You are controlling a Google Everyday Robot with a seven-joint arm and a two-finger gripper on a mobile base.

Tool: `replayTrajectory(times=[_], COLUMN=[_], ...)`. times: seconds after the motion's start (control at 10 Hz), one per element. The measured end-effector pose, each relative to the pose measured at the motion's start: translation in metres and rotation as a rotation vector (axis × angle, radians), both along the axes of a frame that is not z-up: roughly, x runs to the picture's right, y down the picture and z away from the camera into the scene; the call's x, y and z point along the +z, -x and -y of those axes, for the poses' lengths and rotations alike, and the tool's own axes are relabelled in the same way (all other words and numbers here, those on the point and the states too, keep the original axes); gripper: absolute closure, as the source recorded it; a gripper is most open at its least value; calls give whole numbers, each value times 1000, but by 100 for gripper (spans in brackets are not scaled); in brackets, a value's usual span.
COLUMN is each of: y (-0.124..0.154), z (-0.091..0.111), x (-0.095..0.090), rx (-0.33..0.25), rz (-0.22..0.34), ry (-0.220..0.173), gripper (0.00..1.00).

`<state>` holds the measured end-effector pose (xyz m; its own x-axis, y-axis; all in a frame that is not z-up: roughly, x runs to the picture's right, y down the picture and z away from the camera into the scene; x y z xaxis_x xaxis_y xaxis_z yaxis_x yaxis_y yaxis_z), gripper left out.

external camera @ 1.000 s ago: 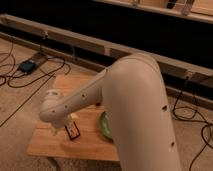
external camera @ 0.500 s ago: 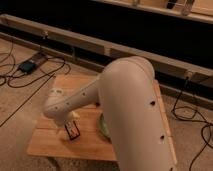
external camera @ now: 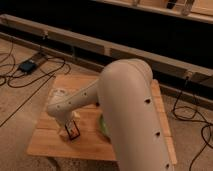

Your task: Place the eraser on the white sponge

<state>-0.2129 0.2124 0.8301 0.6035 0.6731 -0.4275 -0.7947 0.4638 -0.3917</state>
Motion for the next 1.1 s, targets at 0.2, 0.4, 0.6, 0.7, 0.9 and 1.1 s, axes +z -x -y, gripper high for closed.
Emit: replayTrajectory(times=[0.2,0.4,0.6,0.7,0.9,1.1], y=[-3,-5,-9,-10,-13,-13], z=[-1,-1,-2,-3,-4,-4], x=[5,8,11,12,13,13], rx=[3,3,0,-2,-7,-9], rz=[-1,-3,-6,-8,-7,-2], ry=[8,12,16,17,15,12], gripper=[20,20,20,20,33,52])
